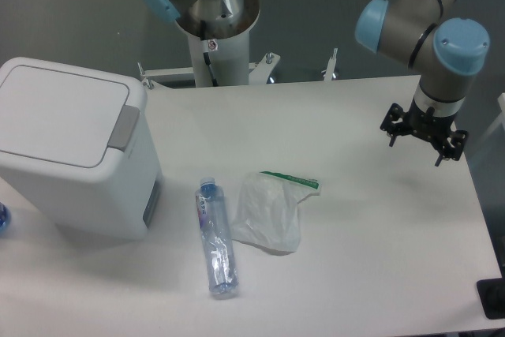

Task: Open the trash can
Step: 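Move the gripper over the table toward the white trash can lid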

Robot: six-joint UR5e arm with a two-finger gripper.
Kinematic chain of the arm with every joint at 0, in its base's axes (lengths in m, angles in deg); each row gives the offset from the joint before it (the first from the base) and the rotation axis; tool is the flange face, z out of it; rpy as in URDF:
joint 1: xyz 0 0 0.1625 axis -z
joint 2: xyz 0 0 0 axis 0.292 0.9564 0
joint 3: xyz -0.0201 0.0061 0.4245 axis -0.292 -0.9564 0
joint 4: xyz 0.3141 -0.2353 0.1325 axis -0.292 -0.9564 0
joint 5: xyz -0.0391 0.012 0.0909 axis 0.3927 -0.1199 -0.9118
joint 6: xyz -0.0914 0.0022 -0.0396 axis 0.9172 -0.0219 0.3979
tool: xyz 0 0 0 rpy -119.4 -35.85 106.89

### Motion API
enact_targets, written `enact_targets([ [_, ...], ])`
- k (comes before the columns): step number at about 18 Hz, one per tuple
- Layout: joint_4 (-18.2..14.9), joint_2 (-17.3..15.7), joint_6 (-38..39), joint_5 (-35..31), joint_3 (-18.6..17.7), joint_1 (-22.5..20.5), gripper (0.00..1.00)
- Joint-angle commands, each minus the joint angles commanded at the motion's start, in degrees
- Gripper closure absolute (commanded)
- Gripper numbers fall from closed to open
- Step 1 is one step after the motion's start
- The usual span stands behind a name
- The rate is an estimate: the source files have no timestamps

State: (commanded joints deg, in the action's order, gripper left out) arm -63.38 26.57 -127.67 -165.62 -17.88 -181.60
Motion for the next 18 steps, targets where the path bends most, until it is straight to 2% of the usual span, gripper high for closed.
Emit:
enact_targets([
  [4, -0.17, -0.27, 0.79, -1.31, -0.61, 0.35, 0.0],
  [7, -0.35, -0.26, 3.06, -2.46, -0.18, 2.9, 0.0],
  [11, -0.7, -0.53, 8.69, -2.64, -0.17, 5.18, 0.0],
  [16, -1.23, -1.41, 19.76, -1.85, 0.17, 9.22, 0.0],
  [18, -4.28, -2.37, 22.05, -1.58, 1.4, 10.89, 0.0],
])
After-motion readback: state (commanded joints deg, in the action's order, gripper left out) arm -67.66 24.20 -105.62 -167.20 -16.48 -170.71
